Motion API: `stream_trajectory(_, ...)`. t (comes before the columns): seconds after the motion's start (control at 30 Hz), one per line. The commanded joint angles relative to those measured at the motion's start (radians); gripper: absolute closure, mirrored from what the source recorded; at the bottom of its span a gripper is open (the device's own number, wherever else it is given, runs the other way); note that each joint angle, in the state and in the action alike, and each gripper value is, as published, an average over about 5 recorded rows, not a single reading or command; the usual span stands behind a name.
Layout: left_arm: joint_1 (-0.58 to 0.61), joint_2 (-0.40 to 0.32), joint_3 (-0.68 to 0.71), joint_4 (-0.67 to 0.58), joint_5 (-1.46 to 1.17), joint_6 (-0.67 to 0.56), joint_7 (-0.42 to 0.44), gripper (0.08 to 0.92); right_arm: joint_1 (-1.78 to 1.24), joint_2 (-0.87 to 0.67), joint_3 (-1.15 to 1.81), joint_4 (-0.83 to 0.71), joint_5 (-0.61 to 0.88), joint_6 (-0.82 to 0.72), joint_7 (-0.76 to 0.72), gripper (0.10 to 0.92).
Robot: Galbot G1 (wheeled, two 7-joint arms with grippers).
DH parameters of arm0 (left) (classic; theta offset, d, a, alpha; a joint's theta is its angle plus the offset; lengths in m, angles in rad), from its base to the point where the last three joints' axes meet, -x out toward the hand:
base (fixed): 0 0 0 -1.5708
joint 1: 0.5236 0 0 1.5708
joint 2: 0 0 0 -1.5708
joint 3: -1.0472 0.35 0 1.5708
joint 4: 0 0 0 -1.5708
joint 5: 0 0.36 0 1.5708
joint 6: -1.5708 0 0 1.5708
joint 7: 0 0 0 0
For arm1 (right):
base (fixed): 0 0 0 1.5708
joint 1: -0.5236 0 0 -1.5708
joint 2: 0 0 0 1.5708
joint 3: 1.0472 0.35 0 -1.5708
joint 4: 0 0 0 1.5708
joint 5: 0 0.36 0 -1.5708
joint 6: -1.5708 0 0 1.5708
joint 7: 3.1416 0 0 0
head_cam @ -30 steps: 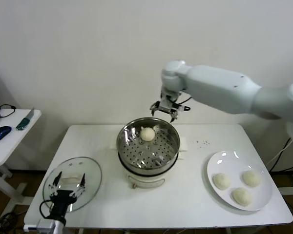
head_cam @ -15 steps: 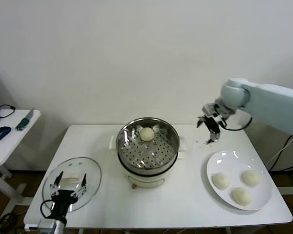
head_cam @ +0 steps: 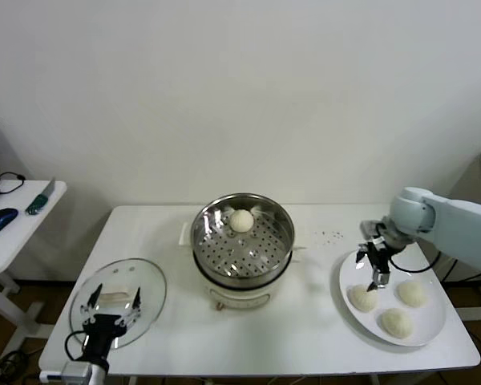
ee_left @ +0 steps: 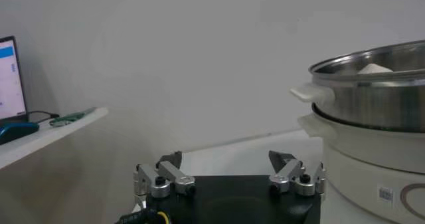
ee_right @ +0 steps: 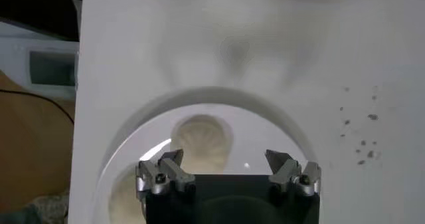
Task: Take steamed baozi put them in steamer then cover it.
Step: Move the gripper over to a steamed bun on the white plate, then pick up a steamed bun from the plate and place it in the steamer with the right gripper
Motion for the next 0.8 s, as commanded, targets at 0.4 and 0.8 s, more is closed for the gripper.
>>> stream_trajectory(0.4,0.011,-0.009,-0.004,0.011,0.009,-0.005,-0.003,0.177,-0.230,0.018,0.150,-0.086,-0.063,-0.002,0.008,0.203)
stream_trajectory(0.8,0.012,-0.014,-0.004,0.009,0.011,-0.005,-0.005,0.177,-0.209,0.022,0.153,-0.099,-0.053,0.009,0.004,0.356)
